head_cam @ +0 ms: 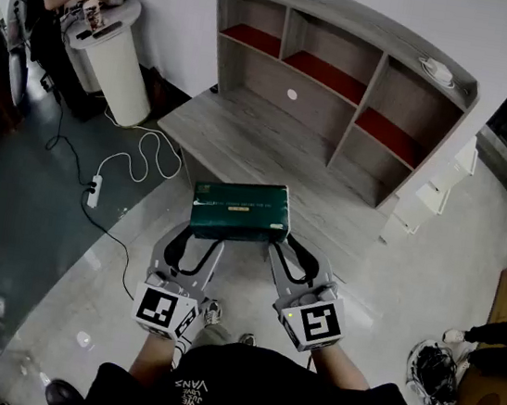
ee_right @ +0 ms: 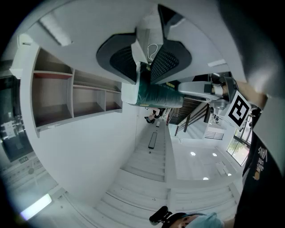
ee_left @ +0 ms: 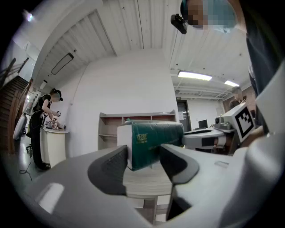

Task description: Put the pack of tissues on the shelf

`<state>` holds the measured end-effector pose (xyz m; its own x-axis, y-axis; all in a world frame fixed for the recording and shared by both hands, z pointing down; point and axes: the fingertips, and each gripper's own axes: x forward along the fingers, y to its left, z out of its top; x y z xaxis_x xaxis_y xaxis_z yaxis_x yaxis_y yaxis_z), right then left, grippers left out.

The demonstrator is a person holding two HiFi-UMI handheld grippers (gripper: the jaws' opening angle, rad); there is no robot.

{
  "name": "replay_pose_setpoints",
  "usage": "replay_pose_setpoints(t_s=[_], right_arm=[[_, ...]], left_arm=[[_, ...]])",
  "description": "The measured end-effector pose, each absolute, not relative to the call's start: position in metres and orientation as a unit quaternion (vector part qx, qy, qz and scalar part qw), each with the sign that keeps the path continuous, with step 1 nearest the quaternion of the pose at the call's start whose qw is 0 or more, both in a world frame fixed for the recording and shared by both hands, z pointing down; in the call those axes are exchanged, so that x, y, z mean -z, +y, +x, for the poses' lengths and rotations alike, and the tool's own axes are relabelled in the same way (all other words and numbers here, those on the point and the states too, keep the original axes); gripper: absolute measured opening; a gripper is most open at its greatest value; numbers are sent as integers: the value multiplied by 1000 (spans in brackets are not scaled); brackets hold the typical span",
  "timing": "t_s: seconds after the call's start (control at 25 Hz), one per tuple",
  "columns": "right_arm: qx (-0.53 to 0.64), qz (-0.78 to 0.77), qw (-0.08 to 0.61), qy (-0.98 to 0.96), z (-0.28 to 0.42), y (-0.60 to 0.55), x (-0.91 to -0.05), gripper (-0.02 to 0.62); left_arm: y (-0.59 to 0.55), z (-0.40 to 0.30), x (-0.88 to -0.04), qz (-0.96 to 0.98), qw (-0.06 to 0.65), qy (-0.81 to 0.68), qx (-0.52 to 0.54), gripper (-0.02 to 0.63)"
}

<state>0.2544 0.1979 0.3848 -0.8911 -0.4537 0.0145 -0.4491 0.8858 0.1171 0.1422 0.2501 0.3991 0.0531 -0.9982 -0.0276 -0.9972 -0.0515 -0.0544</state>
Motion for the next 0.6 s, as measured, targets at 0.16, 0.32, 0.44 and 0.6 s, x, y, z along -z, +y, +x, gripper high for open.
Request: replay_pose_setpoints(t_s=[0.16, 0.32, 0.44, 0.6], right_arm=[[58, 230, 19, -971, 248, 195, -384, 100], [52, 237, 18, -970, 234, 185, -384, 100], [49, 242, 18, -969, 219, 178, -385, 100], [52, 255, 16, -966, 195, 167, -384, 100]], left_arm=[[246, 136, -400, -727, 26, 686, 6, 253], [235, 121, -401, -731, 22, 682, 5, 253], [227, 106, -403, -734, 19, 678, 6, 253], [213, 80, -402, -743, 19, 669, 6, 253]])
